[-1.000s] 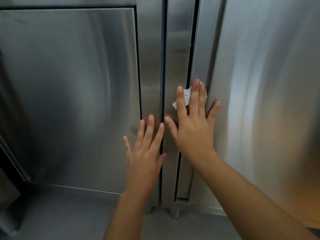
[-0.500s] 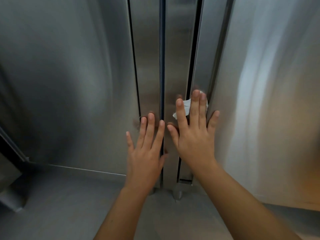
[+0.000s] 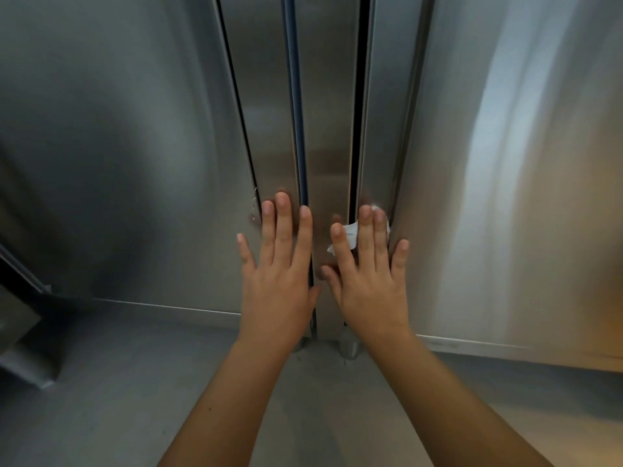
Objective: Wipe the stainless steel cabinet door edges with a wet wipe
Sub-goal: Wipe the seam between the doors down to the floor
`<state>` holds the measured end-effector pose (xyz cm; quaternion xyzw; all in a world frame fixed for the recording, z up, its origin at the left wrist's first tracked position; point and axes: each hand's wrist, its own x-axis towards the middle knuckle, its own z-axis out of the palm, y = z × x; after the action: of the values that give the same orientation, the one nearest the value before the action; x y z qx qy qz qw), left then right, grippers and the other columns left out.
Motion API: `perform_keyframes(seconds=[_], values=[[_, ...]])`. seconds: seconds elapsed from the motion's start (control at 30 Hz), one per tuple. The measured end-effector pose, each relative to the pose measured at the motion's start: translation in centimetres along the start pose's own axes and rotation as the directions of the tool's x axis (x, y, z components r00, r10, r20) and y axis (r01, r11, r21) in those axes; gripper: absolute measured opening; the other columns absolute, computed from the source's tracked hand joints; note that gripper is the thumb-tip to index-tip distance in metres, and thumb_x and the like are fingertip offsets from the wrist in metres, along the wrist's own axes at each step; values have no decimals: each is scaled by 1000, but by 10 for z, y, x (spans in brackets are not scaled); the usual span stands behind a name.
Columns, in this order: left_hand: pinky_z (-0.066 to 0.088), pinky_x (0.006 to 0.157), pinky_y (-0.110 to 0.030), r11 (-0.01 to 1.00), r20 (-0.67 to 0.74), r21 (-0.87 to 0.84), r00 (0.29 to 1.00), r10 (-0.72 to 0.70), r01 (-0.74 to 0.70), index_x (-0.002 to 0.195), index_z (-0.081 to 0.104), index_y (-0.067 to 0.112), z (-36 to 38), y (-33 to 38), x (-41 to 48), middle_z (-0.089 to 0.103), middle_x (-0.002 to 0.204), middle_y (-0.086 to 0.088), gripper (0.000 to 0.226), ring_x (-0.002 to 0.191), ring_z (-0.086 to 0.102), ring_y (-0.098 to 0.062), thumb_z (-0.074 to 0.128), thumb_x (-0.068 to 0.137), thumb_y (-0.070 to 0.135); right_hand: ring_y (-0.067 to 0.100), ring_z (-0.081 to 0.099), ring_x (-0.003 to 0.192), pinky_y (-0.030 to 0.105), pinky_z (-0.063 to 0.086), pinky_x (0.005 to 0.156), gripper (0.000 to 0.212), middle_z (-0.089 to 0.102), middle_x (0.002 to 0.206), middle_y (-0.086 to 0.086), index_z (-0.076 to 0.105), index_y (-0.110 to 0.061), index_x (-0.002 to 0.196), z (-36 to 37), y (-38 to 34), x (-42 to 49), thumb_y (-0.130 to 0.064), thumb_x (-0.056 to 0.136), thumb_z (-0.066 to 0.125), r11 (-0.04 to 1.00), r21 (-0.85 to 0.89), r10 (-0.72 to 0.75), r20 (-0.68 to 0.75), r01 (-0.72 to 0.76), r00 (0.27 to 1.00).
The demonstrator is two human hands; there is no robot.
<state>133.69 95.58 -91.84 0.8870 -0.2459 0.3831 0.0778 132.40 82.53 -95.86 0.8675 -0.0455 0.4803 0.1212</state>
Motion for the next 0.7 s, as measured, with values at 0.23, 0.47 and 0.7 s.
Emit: perform_keyframes(seconds=[0.23, 0.47, 0.7], values=[[21, 97, -65, 999, 60, 18, 998, 34, -36, 142, 19, 3, 9, -2, -17, 10, 146, -22, 114, 136, 14, -35, 84, 56, 42, 26, -24, 140, 46, -6, 112, 78, -32, 149, 16, -25, -16, 144, 11, -11, -33, -45, 95, 29, 996, 81, 35, 79, -42, 996], [22, 98, -64, 998, 140, 28, 989, 48, -52, 143, 17, 4, 15, -6, -30, 9, 147, -22, 118, 138, 10, -33, 85, 55, 45, 27, -23, 140, 49, 11, 113, 78, -30, 150, 18, -23, -14, 145, 20, -17, -57, -42, 94, 30, 990, 125, 55, 125, -70, 991], [17, 101, -62, 999, 215, -28, 976, 34, -29, 143, 8, 10, 14, -6, -29, 0, 148, -20, 129, 138, -3, -28, 87, 47, 45, 26, -17, 142, 49, 20, 108, 81, -24, 153, 15, -16, -15, 147, 30, -23, -94, -46, 90, 32, 981, 177, 44, 200, -81, 979]])
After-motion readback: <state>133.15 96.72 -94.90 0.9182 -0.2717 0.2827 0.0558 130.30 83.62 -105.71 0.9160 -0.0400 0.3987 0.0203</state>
